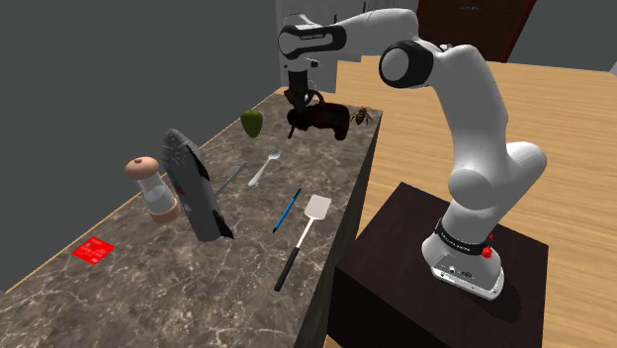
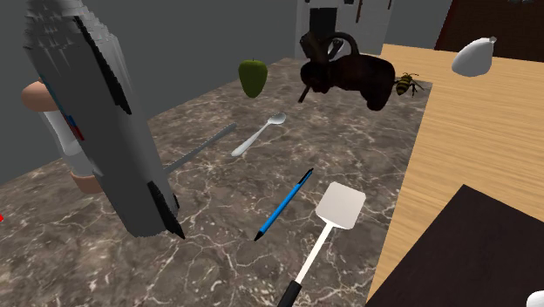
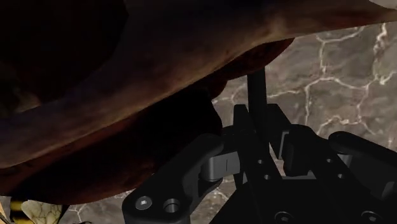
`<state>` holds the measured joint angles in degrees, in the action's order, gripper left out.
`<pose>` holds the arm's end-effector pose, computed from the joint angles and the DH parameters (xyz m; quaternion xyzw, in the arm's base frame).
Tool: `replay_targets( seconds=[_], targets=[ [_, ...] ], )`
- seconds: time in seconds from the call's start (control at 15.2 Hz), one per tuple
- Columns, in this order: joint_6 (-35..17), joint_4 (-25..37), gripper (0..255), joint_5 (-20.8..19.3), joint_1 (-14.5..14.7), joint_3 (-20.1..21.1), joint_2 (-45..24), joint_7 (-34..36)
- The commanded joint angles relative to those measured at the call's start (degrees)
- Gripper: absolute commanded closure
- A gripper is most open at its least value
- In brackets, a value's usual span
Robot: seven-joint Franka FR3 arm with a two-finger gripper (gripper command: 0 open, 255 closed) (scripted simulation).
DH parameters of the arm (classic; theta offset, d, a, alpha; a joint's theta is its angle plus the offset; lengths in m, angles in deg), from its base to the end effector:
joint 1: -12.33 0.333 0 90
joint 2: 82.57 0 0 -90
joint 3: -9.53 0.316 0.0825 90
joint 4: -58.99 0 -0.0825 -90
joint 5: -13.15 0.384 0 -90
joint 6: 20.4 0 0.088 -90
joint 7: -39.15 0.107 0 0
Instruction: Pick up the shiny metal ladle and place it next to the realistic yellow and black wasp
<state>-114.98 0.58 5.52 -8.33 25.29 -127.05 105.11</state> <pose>0.7302 -0.1438 0.3883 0.7996 -0.5967 -0.0683 0.0031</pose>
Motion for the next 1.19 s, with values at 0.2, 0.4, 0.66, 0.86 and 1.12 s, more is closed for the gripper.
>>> replay_targets(
  seconds=[0.2,0.4,0.66,0.86,1.12],
  targets=[
    [-2.89,-2.54,255,-0.17,-0.12,-0.12,-1.01,0.06],
    [-4.63,-3.98,255,-0.25,-0.24,-0.18,-1.34,0.09],
    [-4.63,-3.98,255,-0.26,-0.24,-0.18,-1.34,0.09],
    [-4.63,-3.97,255,-0.26,-0.24,-0.18,-1.34,0.09],
    [-4.73,-4.23,0,-0.23,-0.32,-0.17,-1.18,0.05]
  ],
)
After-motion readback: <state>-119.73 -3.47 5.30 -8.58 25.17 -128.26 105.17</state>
